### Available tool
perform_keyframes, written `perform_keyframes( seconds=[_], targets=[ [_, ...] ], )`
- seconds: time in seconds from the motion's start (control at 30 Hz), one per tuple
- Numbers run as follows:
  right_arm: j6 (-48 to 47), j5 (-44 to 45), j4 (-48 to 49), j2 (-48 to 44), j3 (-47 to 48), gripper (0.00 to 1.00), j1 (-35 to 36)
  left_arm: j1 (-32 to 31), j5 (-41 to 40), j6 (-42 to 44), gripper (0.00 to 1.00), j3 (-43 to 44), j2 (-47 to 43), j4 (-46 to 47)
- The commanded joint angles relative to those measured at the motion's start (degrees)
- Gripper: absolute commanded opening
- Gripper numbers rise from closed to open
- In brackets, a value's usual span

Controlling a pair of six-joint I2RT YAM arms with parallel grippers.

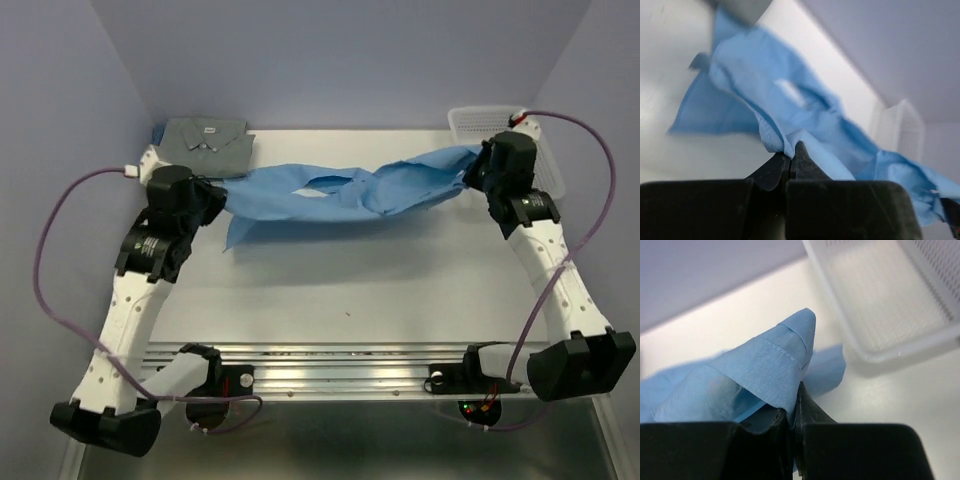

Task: Fold and stack the long sleeve shirts
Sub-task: Flatten the shirt out

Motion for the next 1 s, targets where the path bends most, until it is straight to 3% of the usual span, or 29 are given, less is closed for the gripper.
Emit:
perform_keyframes(
  seconds=[0.0, 0.27, 0.4, 0.5, 0.77, 0.97],
  targets=[
    [-5.34, 4.92, 1.29, -5.56, 16.62, 0.01, -0.29, 0.01, -5.31, 5.01, 0.00, 14.82, -6.51, 2.38],
    [-10.90, 3.17, 0.58, -10.83, 37.83, 0.01, -0.29, 0.01, -1.36, 9.15, 0.00, 30.76, -11.88, 10.46],
    [-11.95, -2.62, 0.15, -13.91, 39.88, 0.01, -0.29, 0.01, -0.30, 10.03, 0.00, 32.97, -12.50, 11.08],
    [-12.92, 2.61, -0.12, -13.48, 41.46, 0.01, -0.29, 0.01, -0.91, 10.90, 0.00, 34.29, -10.92, 9.95],
    [-20.39, 9.93, 0.14, -3.91, 51.83, 0.01, -0.29, 0.09, -2.23, 12.05, 0.00, 35.44, -4.95, 10.82],
    [-26.71, 11.96, 5.93, 8.04, 50.79, 0.01, -0.29, 0.18, -0.66, 11.52, 0.00, 31.13, 6.82, 14.07]
  ],
)
